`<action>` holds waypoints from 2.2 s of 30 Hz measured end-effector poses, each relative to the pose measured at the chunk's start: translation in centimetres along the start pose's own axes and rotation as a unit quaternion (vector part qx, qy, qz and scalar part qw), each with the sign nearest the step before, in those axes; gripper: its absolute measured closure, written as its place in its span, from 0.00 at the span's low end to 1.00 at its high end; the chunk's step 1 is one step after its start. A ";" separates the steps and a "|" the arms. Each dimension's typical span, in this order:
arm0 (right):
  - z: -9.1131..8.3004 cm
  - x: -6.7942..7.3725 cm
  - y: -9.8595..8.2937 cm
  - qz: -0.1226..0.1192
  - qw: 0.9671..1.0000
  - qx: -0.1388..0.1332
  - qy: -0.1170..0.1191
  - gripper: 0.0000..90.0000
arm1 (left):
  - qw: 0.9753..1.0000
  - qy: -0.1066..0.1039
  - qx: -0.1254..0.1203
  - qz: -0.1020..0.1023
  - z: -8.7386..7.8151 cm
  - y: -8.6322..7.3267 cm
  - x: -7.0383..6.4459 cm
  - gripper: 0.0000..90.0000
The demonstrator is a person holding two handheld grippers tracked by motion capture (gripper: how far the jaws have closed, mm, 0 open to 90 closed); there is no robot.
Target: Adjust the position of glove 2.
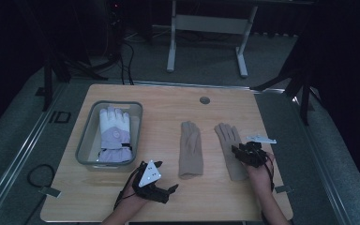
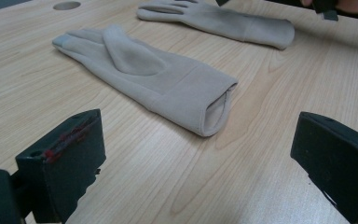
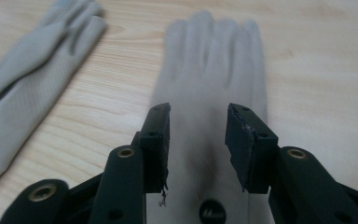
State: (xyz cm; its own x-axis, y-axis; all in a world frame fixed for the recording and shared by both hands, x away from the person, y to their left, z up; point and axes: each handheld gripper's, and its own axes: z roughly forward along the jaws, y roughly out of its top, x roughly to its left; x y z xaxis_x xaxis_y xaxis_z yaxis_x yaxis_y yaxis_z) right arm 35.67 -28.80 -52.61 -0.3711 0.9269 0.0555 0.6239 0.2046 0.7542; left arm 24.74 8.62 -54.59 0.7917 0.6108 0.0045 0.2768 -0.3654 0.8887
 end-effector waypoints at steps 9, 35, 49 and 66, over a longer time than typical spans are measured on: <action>0.5 -2.1 1.2 -0.103 0.992 -0.020 0.063 0.63 | 1.000 -0.005 -0.003 -0.001 0.0 0.0 0.0 0.03; 2.0 0.2 -0.7 -0.023 1.000 0.002 -0.016 0.91 | 1.000 0.000 -0.004 -0.001 -0.1 0.0 0.2 0.03; -1.1 3.4 4.2 0.016 0.997 -0.054 -0.042 0.91 | 1.000 0.002 -0.006 -0.003 -0.2 0.0 0.3 0.03; 0.8 10.9 7.1 0.013 0.998 -0.065 -0.003 0.91 | 1.000 0.008 -0.011 -0.002 -0.7 0.1 0.5 0.03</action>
State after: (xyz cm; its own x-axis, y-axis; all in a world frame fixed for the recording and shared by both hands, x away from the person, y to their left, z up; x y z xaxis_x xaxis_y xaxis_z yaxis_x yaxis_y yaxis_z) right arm 36.62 -16.97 -47.19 -0.3517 0.9334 0.0714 0.5387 0.1394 0.8309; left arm 24.82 9.38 -54.23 0.7823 0.6229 0.0075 0.2683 -0.3478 0.8984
